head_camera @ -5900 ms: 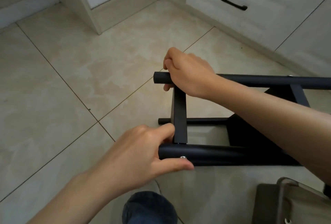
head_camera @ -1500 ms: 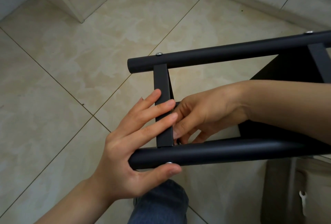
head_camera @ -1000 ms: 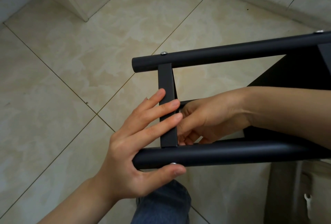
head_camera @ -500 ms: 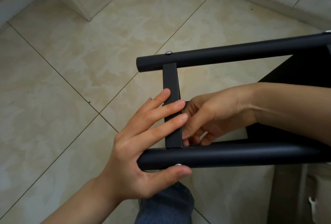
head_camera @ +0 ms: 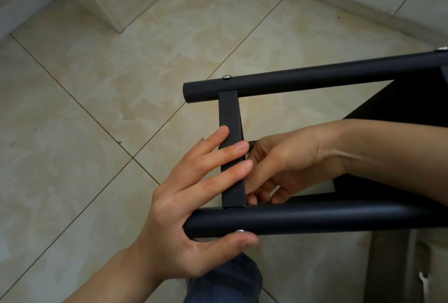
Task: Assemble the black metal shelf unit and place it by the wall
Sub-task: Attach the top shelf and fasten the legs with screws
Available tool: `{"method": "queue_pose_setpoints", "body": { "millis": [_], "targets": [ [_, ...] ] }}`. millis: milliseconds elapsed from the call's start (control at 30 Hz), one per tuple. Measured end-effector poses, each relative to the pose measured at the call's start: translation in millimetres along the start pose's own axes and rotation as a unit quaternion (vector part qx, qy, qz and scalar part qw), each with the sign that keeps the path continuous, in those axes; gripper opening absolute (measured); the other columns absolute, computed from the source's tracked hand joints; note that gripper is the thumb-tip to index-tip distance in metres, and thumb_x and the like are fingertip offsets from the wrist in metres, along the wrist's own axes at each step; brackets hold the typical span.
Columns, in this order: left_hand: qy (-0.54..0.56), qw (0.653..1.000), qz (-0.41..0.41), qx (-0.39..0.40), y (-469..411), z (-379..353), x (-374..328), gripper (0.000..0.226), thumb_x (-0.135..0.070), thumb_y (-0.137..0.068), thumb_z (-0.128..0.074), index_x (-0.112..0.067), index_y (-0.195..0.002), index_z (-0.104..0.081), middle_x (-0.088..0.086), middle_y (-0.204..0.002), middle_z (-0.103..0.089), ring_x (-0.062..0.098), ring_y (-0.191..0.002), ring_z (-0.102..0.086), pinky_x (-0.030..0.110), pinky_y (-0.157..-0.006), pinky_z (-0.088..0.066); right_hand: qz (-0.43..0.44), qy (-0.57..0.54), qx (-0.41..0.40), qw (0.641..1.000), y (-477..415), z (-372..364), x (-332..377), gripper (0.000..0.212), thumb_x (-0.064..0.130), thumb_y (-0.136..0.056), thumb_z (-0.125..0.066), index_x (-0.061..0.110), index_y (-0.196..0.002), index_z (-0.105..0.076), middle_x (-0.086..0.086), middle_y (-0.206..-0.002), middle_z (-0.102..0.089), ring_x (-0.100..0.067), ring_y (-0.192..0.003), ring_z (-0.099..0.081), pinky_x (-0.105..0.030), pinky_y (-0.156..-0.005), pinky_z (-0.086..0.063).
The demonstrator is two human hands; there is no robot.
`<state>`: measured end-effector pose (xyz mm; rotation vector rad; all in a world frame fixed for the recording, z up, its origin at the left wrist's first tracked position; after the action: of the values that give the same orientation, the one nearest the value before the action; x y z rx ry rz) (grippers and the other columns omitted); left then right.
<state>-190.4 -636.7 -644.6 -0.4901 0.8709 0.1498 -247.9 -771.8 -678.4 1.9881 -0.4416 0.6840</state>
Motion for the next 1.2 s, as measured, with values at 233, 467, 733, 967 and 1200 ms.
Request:
{"method": "queue_pose_setpoints", "body": {
  "millis": [233, 467, 733, 967, 1200],
  "targets": [
    [-0.004, 1.000, -0.002, 0.000, 1.2, 0.6, 0.6, 0.065, -0.053, -0.094, -0.061, -0.003, -0.134, -0.051, 0.010, -0.145, -0.054, 0.035, -0.145, -0.039, 0.059, -0.114, -0.036, 0.013, -0.022, 0.003, 1.000, -5.5, -6.1, -1.0, 0.013, 0.016, -0.096, -0.060, 0.011, -0.087, -0.069, -0.004, -0.081, -0.063, -0.011, -0.069, -0.052, -0.025, -0.071, -0.044],
    [-0.008, 1.000, -0.006, 0.002, -0.1, 1.2, 0.7, 0.063, -0.053, -0.095, -0.060, -0.006, -0.135, -0.051, 0.008, -0.145, -0.053, 0.035, -0.146, -0.039, 0.061, -0.112, -0.037, 0.019, 0.006, 0.000, 1.000, 1.0, 0.2, 2.1, 0.024, 0.012, -0.093, -0.061, 0.014, -0.072, -0.072, 0.002, -0.073, -0.066, -0.006, -0.064, -0.050, -0.023, -0.068, -0.041],
    [-0.007, 1.000, -0.001, 0.004, -1.5, -0.4, -2.1, 0.061, -0.050, -0.095, -0.060, 0.004, -0.124, -0.061, 0.019, -0.139, -0.055, 0.037, -0.144, -0.040, 0.054, -0.115, -0.036, 0.016, -0.024, -0.001, 1.000, -2.2, -3.2, 1.6, 0.015, 0.013, -0.095, -0.058, 0.002, -0.102, -0.066, -0.004, -0.079, -0.064, -0.009, -0.068, -0.055, -0.019, -0.069, -0.049],
    [-0.005, 1.000, -0.004, 0.003, -2.4, -0.7, -2.5, 0.064, -0.048, -0.095, -0.061, 0.009, -0.124, -0.057, 0.019, -0.140, -0.054, 0.037, -0.145, -0.039, 0.048, -0.116, -0.036, 0.007, 0.008, -0.004, 1.000, 1.4, 0.5, 3.5, 0.021, 0.014, -0.091, -0.062, 0.013, -0.073, -0.072, -0.002, -0.076, -0.067, -0.009, -0.067, -0.054, -0.024, -0.069, -0.044],
    [-0.010, 1.000, -0.006, 0.004, -3.5, -0.6, -4.0, 0.061, -0.049, -0.096, -0.059, 0.005, -0.122, -0.058, 0.019, -0.139, -0.053, 0.037, -0.145, -0.039, 0.045, -0.116, -0.036, 0.026, -0.006, 0.002, 1.000, -0.8, -2.5, 2.7, 0.013, 0.010, -0.097, -0.056, 0.007, -0.090, -0.067, -0.001, -0.080, -0.066, -0.010, -0.071, -0.055, -0.024, -0.072, -0.045]
  ]
}}
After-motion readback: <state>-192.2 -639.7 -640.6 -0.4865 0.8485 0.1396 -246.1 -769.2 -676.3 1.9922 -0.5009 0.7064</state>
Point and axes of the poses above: each hand's wrist, its own y-axis away from the middle knuckle, its own z-axis out of the back of the hand, x = y × z, the point moved 5 cm from there along -y, towards the middle knuckle
